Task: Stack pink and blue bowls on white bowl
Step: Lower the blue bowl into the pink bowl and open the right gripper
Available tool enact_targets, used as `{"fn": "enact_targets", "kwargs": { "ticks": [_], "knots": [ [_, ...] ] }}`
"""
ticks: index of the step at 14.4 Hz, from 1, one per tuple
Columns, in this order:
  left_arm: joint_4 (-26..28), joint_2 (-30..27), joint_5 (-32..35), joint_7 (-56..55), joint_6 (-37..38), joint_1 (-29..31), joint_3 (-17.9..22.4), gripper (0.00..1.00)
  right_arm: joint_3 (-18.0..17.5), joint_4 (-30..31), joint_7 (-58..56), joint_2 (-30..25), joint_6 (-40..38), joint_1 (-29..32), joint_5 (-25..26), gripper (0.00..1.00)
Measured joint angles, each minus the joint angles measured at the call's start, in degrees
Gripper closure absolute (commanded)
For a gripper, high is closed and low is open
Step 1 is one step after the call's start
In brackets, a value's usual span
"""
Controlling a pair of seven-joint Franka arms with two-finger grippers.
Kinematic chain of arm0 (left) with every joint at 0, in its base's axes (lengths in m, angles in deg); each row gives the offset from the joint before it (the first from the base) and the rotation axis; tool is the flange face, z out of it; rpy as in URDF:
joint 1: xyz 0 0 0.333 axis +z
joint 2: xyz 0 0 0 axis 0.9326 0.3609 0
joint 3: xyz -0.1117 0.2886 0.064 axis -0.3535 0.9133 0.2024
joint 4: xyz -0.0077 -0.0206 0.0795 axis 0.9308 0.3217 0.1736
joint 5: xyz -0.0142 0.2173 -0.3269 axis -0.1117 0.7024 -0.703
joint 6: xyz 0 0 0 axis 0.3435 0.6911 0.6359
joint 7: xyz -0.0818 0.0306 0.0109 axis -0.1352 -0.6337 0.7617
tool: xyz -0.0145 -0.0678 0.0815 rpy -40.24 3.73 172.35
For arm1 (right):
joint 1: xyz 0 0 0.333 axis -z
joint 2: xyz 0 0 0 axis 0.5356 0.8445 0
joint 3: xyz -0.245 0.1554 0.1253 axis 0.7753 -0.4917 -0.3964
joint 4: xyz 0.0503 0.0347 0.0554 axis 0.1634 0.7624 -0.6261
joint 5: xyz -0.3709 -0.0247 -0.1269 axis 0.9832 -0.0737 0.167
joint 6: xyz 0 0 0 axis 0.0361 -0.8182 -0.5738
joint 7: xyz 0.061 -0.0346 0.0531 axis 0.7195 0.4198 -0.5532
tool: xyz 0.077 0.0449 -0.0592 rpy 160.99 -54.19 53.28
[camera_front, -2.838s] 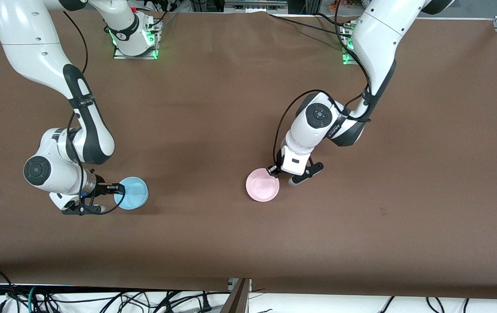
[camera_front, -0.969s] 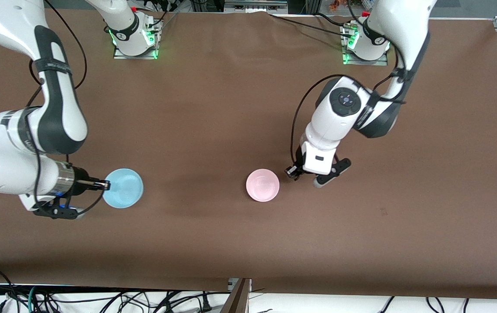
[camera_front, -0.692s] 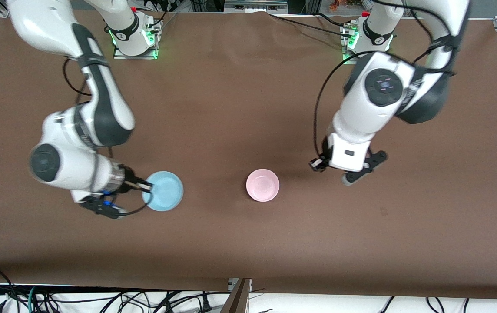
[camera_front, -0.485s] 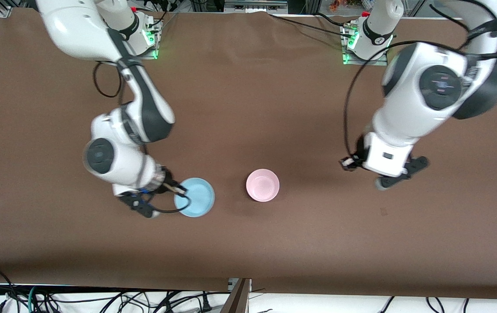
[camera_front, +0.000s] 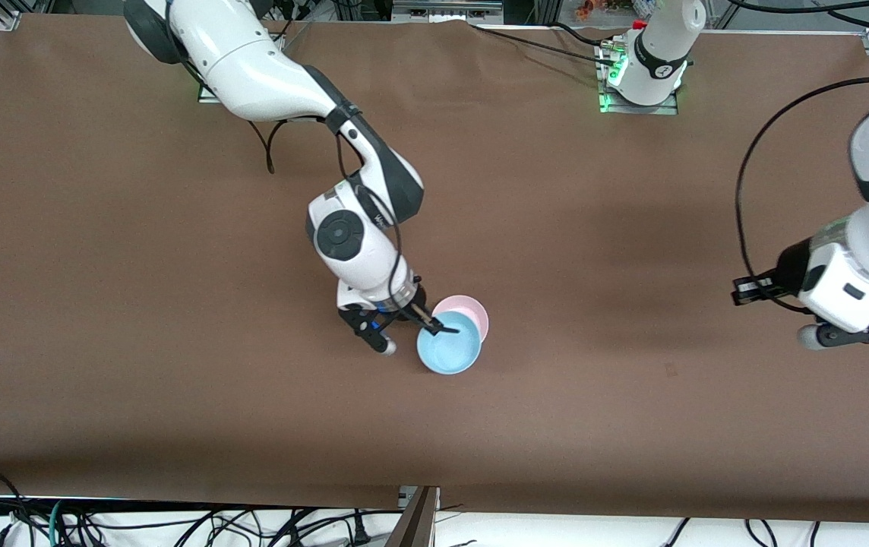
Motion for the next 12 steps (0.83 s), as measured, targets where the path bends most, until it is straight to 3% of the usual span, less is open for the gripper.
{"fn": "enact_targets", "kwargs": {
  "ticks": [12],
  "knots": [
    [7.7,-3.4,0.0,2.6,-5.7,0.7,-0.6,1.0,0.5,-0.3,1.4,0.2,-8.7,-1.8,2.4,1.0]
  ]
}}
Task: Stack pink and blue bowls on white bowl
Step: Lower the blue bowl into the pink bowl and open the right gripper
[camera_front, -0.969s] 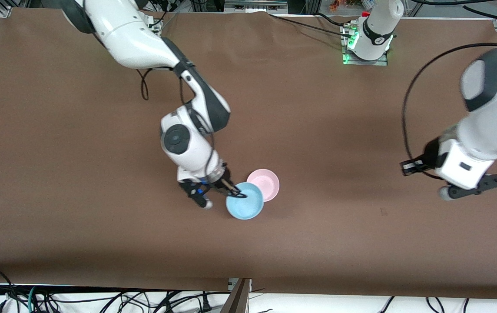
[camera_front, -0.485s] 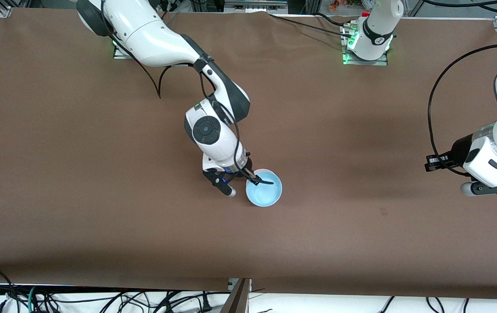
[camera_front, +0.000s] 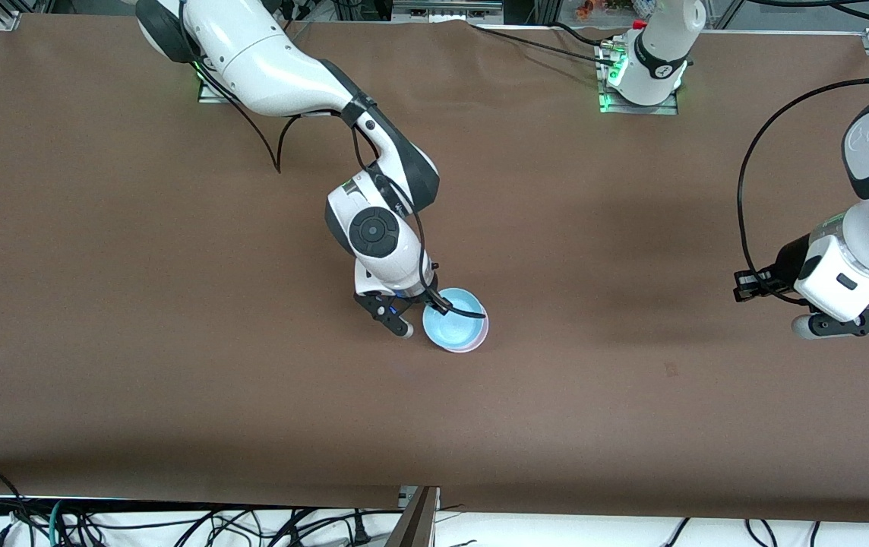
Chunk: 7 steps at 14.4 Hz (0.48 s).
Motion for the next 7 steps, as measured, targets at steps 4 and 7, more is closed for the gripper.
{"fn": "enact_targets", "kwargs": {
  "ticks": [4,7],
  "knots": [
    [0.5,-0.4,0.0,0.0,-0.2,0.0,0.0,1.0,0.0,0.0,0.0,0.1,1.3,-0.2,0.0,1.0],
    [0.7,-0.4,0.0,0.1,-0.5,0.0,0.0,1.0,0.0,0.0,0.3,0.5,3.1,-0.8,0.0,1.0]
  ]
}}
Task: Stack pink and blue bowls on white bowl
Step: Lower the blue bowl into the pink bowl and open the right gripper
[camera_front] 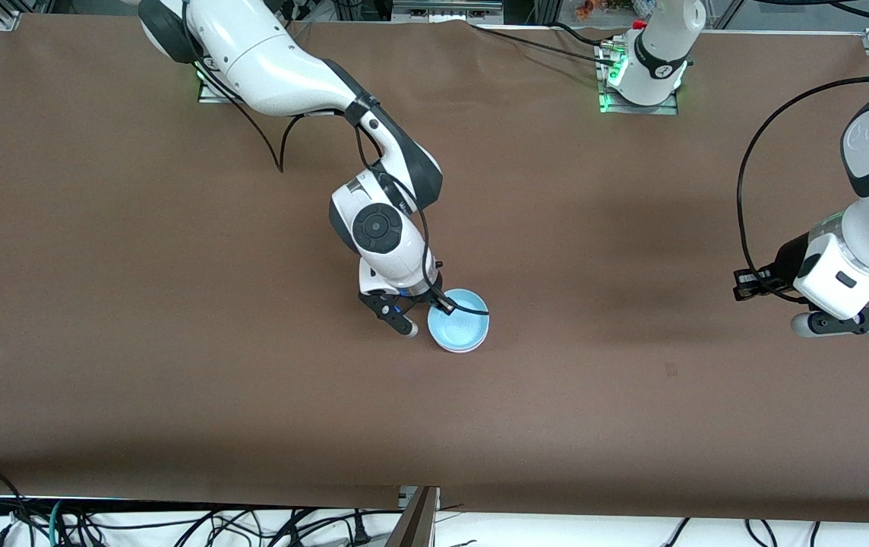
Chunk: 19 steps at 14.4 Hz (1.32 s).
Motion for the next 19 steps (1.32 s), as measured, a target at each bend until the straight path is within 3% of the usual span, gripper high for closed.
{"fn": "enact_targets", "kwargs": {
  "ticks": [5,13,14,16,18,19],
  "knots": [
    [0.1,0.0,0.0,0.1,-0.1,0.0,0.0,1.0,0.0,0.0,0.0,1.0,3.2,-0.1,0.0,1.0],
    [0.1,0.0,0.0,0.2,-0.1,0.0,0.0,0.99,0.0,0.0,0.0,1.7,2.0,-0.1,2.5,1.0],
    [0.1,-0.1,0.0,0.2,-0.1,0.0,0.0,0.99,0.0,0.0,0.0,1.7,2.0,-0.1,2.5,0.85],
    [0.1,-0.1,0.0,0.2,-0.1,0.0,0.0,0.93,0.0,0.0,0.0,1.7,2.0,-0.1,2.5,0.45],
    [0.1,-0.1,0.0,0.3,-0.1,0.0,0.0,0.74,0.0,0.0,0.0,1.7,2.0,-0.1,2.5,0.0],
    [0.1,-0.1,0.0,0.3,-0.1,0.0,0.0,0.69,0.0,-0.1,0.0,1.7,2.0,-0.1,2.5,0.0]
  ]
}}
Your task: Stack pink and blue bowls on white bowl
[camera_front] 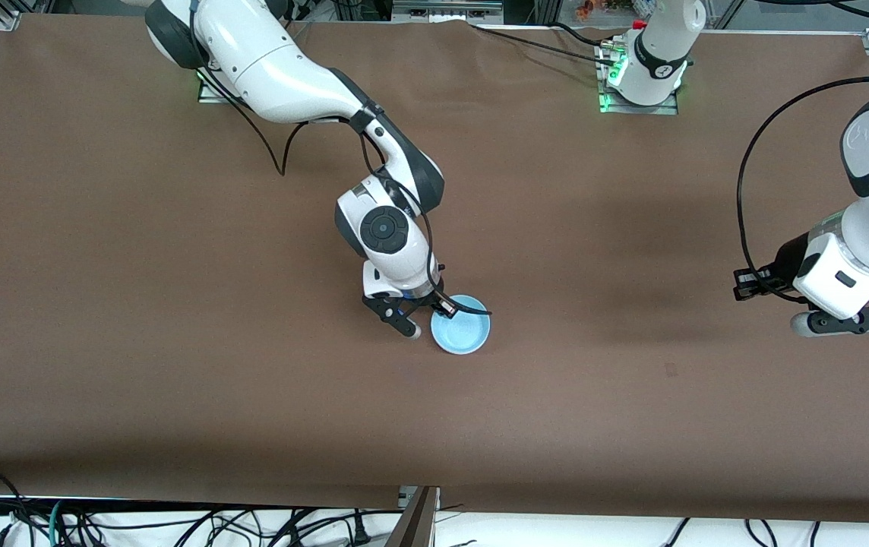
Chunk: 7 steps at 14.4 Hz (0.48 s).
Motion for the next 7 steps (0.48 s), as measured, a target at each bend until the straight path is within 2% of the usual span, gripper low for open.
{"fn": "enact_targets", "kwargs": {
  "ticks": [4,7],
  "knots": [
    [0.0,0.0,0.0,0.0,0.0,0.0,0.0,0.67,1.6,-2.0,-0.8,-1.7,-3.0,0.6,0.4,0.0],
    [0.1,0.0,0.0,0.1,0.0,0.0,0.0,0.37,3.4,-3.4,-8.8,-7.9,-10.9,5.0,0.4,0.0]
  ]
}}
